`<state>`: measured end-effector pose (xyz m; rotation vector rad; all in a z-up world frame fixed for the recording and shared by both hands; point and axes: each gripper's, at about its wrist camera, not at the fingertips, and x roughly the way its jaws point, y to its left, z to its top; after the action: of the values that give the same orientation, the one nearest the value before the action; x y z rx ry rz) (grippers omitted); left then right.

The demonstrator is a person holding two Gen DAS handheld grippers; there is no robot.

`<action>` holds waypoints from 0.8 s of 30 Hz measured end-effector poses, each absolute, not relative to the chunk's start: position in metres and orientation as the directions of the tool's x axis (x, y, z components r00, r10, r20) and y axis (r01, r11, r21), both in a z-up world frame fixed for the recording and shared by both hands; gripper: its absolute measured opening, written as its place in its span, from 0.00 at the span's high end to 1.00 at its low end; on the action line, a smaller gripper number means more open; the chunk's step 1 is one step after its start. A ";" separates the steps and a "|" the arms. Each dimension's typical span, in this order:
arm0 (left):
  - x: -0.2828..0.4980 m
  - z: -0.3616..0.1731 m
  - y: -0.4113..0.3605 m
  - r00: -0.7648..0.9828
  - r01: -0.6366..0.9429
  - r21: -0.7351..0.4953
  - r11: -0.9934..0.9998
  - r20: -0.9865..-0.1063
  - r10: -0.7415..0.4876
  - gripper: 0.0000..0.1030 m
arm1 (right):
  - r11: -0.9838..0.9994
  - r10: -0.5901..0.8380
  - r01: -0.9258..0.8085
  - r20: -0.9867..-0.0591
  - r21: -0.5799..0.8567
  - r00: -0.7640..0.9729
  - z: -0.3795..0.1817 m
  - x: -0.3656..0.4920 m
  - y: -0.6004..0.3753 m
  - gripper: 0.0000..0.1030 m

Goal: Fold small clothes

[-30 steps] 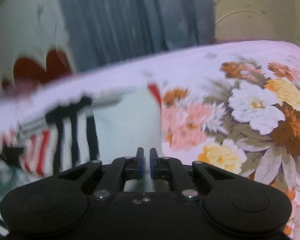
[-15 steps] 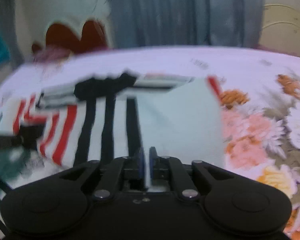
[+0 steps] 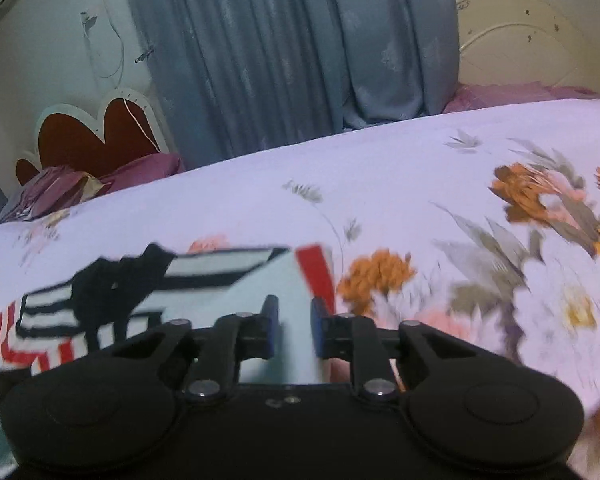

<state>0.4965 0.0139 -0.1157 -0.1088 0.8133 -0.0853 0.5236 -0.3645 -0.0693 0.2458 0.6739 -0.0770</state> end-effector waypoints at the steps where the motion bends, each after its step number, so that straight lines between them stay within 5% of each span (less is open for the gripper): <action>1: 0.498 -0.117 0.014 0.684 0.027 -0.137 0.990 -0.720 -0.118 0.80 | 0.972 0.016 0.136 -0.627 0.194 0.778 -0.069 0.531 -0.365 0.85; 3: 0.497 -0.118 0.013 0.692 0.029 -0.135 0.990 -0.713 -0.118 0.96 | 0.983 0.033 0.089 -0.639 0.159 0.769 -0.073 0.547 -0.362 0.87; 5: 0.492 -0.116 0.013 0.721 0.003 -0.131 0.991 -0.687 -0.093 0.95 | 0.992 0.001 0.088 -0.680 0.096 0.733 -0.083 0.562 -0.361 1.00; 9: 0.486 -0.121 0.008 0.728 -0.004 -0.098 0.995 -0.683 -0.064 0.96 | 0.973 0.003 0.161 -0.713 0.162 0.702 -0.095 0.570 -0.387 0.98; 11: 0.488 -0.121 0.010 0.726 -0.003 -0.108 0.994 -0.684 -0.072 0.95 | 0.961 0.017 0.171 -0.666 0.217 0.746 -0.089 0.562 -0.394 0.57; 12: 0.489 -0.120 0.012 0.724 -0.003 -0.116 0.993 -0.685 -0.078 0.95 | 0.951 0.018 0.189 -0.654 0.245 0.756 -0.090 0.562 -0.399 0.52; 17: 0.491 -0.120 0.016 0.721 0.008 -0.153 0.988 -0.684 -0.112 0.95 | 0.909 0.135 0.183 -0.680 0.374 0.720 -0.111 0.575 -0.413 0.90; 21: 0.473 -0.116 0.012 0.778 -0.010 -0.085 0.996 -0.627 -0.045 0.96 | 0.948 0.070 0.136 -0.605 0.288 0.793 -0.090 0.560 -0.403 0.93; 24: 0.476 -0.129 0.011 0.756 -0.012 -0.086 0.996 -0.653 -0.047 0.96 | 0.970 0.042 0.130 -0.668 0.205 0.743 -0.111 0.567 -0.395 0.92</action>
<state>0.4758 0.0106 -0.1287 -0.0866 0.7143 -0.0188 0.5674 -0.3952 -0.1112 0.2459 0.7335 -0.0486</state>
